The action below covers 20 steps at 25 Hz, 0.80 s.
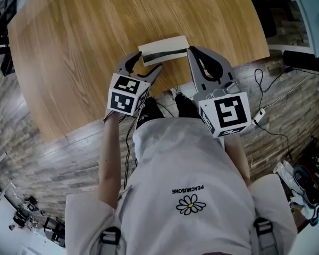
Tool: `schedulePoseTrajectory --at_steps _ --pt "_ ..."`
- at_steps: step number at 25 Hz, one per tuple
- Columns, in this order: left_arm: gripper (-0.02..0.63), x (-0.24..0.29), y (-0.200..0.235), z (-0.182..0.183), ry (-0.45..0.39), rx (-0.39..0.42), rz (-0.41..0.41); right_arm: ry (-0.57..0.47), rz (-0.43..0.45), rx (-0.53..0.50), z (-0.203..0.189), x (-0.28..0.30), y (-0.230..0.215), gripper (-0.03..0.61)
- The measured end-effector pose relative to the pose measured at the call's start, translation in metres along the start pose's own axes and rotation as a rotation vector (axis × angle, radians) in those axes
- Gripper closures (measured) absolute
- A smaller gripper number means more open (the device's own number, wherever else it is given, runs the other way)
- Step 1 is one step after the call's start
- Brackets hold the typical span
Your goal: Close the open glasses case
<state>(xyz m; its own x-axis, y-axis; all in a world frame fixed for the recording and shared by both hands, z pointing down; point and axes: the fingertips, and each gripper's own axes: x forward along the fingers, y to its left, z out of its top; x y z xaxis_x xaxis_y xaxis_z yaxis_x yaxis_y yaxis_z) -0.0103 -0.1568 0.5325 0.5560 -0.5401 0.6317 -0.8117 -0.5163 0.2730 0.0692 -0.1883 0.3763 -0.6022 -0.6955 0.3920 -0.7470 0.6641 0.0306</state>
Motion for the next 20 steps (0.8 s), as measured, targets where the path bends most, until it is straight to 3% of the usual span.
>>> schedulePoseTrajectory --at_steps 13,20 --pt "0.307 0.007 -0.013 -0.028 0.056 -0.020 -0.025 0.011 0.007 0.005 -0.002 0.004 -0.001 0.572" --pt "0.307 0.009 -0.012 -0.030 0.047 -0.054 -0.031 0.018 0.006 -0.004 -0.004 0.003 -0.002 0.572"
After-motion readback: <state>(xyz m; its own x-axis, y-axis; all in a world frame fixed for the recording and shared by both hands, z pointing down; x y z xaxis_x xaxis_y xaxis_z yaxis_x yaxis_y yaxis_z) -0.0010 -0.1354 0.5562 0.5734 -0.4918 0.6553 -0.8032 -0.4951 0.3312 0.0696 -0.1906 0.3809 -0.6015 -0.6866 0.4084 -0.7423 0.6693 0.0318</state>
